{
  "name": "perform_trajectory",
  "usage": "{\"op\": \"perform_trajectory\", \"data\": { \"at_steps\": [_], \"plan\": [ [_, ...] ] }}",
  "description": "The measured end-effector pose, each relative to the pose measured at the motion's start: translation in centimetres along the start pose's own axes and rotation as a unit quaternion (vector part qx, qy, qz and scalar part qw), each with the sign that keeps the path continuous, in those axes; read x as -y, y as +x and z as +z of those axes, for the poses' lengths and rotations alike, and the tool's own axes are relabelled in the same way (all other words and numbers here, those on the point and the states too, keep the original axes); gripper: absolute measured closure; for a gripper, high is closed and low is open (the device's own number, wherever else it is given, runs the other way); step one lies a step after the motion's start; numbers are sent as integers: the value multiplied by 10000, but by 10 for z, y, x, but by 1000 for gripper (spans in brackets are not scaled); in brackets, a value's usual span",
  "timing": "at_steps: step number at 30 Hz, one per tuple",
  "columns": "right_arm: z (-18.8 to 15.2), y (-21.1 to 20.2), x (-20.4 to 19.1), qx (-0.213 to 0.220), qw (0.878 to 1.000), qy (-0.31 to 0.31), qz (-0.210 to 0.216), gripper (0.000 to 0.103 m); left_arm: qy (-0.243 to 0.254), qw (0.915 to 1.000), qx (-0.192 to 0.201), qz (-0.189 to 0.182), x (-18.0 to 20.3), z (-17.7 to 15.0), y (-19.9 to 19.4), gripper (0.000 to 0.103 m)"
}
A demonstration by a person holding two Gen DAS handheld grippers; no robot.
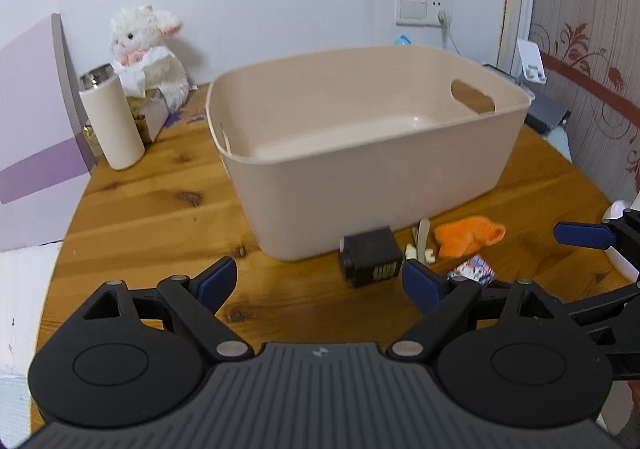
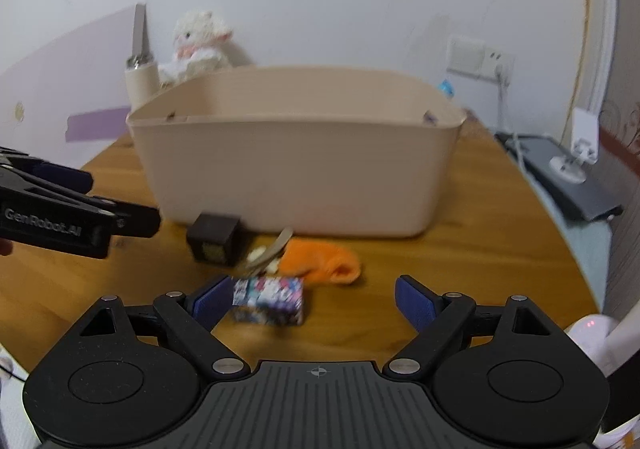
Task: Organize objects
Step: 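Grasp the black small box with the left tool while the right tool grasps the Hello Kitty box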
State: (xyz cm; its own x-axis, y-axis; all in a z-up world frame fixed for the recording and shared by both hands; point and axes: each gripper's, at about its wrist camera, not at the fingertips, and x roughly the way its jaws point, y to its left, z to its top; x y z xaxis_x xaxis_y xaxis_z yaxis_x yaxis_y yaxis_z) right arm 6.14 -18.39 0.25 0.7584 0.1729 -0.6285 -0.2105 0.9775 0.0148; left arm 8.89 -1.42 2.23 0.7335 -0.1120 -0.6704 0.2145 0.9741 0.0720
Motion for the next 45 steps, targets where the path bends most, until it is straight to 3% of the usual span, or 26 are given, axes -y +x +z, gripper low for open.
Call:
{"op": "perform_trajectory", "data": {
  "at_steps": [7, 13, 24, 29, 32, 33, 36, 37, 38, 45],
  "plan": [
    [-12, 27, -14, -377, 9991, -15, 186, 13, -99, 9991, -389, -104, -5, -19, 29, 10],
    [-14, 44, -21, -396, 9992, -45, 69, 14, -195, 9990, -379, -159, -6, -20, 41, 9],
    [-10, 47, -9, -196, 9996, 66, -171, 37, -417, 9980, -362, -295, 7, -11, 66, 8],
    [-9, 49, -3, -133, 9996, 115, -238, 47, -612, 9974, -347, -164, 15, -5, 81, 8],
    [-8, 49, 0, -105, 9996, 161, -209, 55, -781, 9959, -394, -217, 11, -3, 87, 16],
    [-8, 49, 1, -100, 9996, 162, -207, 55, -784, 9961, -348, -186, 10, -3, 86, 23],
    [-7, 49, 1, -101, 9997, 138, -191, 56, -718, 9967, -313, -227, 8, -3, 85, 30],
    [-7, 49, 1, -109, 9997, 131, -187, 56, -680, 9969, -299, -263, 7, -4, 84, 35],
    [-6, 48, 1, -118, 9997, 132, -189, 56, -608, 9972, -280, -323, 7, -4, 82, 49],
    [-7, 34, 1, -40, 9997, 118, -189, 56, -438, 9973, -362, -466, 1, -9, 69, 51]
  ]
}}
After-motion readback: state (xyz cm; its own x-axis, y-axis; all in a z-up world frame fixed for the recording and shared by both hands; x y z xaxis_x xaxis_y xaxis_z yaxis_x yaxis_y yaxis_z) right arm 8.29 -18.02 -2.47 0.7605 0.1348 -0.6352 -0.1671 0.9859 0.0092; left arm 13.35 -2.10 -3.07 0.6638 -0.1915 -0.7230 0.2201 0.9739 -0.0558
